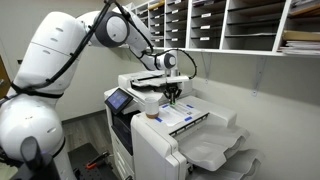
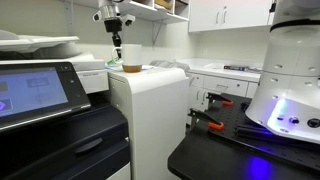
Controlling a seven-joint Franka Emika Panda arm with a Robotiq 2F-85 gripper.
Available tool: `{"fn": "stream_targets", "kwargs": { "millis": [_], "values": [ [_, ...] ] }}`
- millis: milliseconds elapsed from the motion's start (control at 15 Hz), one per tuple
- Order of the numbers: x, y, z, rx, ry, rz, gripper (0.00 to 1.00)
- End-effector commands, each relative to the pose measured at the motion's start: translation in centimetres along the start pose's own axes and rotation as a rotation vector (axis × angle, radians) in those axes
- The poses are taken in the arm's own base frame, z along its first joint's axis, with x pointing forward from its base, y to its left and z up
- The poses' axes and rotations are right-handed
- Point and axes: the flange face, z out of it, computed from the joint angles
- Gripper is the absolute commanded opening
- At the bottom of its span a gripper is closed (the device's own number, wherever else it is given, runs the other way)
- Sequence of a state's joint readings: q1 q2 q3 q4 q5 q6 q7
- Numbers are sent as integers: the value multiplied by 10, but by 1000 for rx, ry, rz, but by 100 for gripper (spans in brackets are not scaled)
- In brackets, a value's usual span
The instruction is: Take the green marker out of the white and brown mug
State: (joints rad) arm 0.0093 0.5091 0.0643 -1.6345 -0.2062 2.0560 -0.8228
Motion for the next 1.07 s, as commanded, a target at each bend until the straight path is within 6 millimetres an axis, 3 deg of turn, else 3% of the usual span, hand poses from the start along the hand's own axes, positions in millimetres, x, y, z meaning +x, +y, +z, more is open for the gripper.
{"fn": "stream_targets", "kwargs": {
  "millis": [0, 200, 400, 733, 1000],
  "values": [
    [7, -1, 3, 74, -58, -21, 52],
    [5, -12, 1, 146, -104, -100, 74],
    [-5, -23, -31, 82, -170, -106, 98],
    [-15, -53, -108, -1, -98, -209, 100],
    [-22, -87, -138, -13, -87, -369, 100]
  ]
}}
